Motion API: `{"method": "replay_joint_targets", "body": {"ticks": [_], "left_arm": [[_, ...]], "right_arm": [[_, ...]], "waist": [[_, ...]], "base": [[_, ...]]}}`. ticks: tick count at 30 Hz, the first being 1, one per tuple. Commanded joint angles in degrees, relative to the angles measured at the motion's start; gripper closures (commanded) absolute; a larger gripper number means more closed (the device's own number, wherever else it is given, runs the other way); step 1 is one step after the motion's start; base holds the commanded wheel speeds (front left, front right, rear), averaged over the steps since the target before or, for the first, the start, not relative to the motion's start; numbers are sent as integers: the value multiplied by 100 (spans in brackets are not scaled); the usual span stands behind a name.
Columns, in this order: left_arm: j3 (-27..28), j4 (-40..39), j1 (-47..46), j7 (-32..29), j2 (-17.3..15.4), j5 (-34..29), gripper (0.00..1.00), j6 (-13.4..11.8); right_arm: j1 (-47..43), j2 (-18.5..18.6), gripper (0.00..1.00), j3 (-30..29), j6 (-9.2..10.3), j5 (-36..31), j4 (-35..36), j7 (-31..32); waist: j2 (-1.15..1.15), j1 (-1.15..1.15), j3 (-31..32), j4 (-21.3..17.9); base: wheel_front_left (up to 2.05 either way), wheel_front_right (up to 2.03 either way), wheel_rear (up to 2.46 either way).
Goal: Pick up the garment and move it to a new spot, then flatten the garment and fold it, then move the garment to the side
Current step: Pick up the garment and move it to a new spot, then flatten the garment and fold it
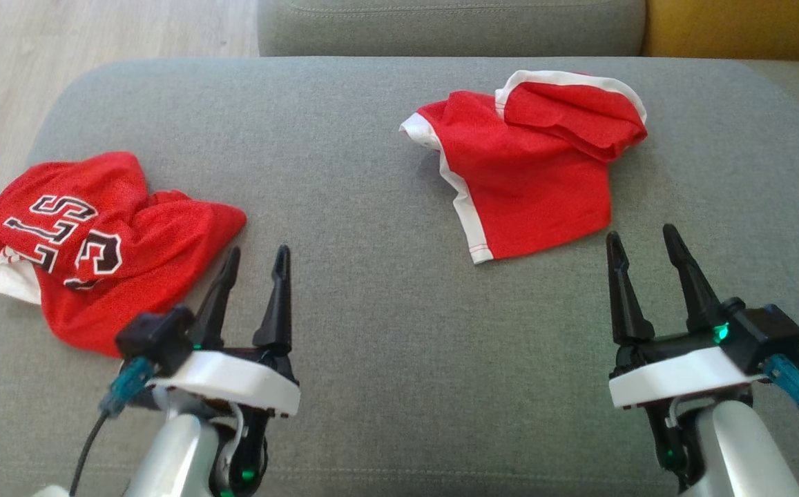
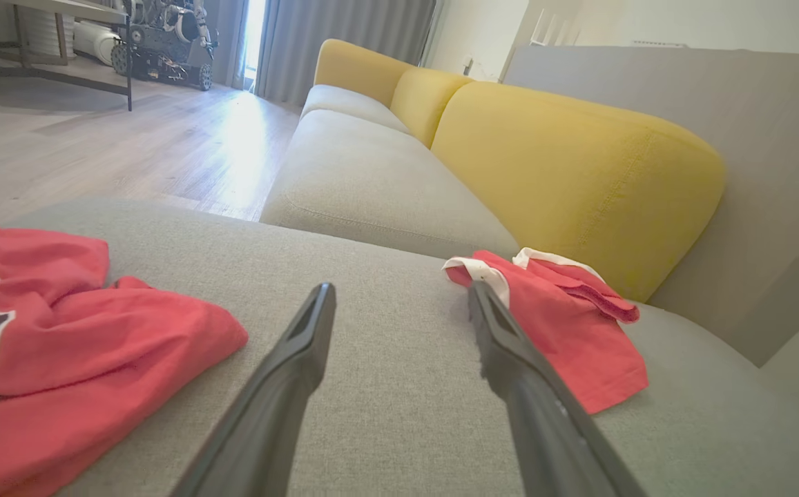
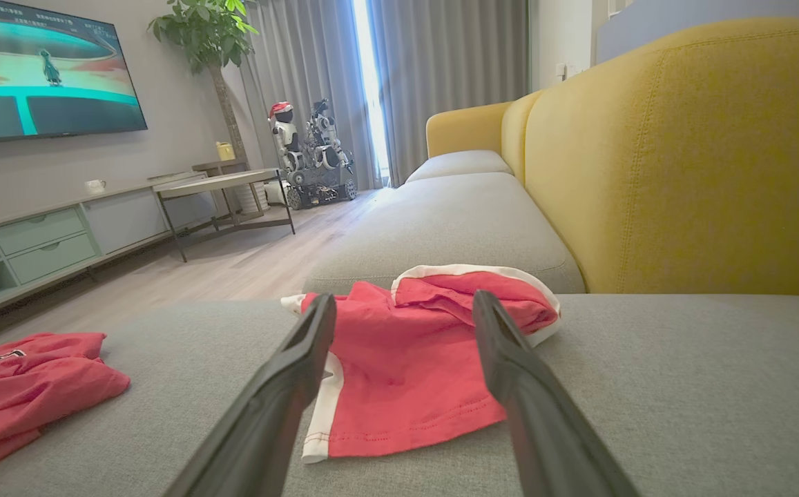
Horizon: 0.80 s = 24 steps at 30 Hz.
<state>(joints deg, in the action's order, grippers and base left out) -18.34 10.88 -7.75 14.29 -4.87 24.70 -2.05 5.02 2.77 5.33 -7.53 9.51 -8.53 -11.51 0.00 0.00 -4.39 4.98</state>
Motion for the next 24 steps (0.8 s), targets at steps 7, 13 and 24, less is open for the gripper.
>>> {"method": "replay_joint_targets", "body": {"ticks": [7, 13, 24], "left_arm": [[625, -357, -84, 70, 172, -398, 0, 288], [577, -370, -134, 71, 196, -294, 0, 296], [179, -409, -342, 71, 198, 10, 0, 84]], "right_arm": [[153, 47, 0, 224, 4, -158, 251, 73], [386, 52, 0, 558, 4, -327, 195, 213], [1209, 324, 0, 1245, 4, -419, -921, 628]], "waist": [[0, 0, -30, 61], [0, 0, -153, 140], [0, 0, -593, 547]], "base": [[0, 0, 0], [0, 0, 0], [0, 0, 0]]}}
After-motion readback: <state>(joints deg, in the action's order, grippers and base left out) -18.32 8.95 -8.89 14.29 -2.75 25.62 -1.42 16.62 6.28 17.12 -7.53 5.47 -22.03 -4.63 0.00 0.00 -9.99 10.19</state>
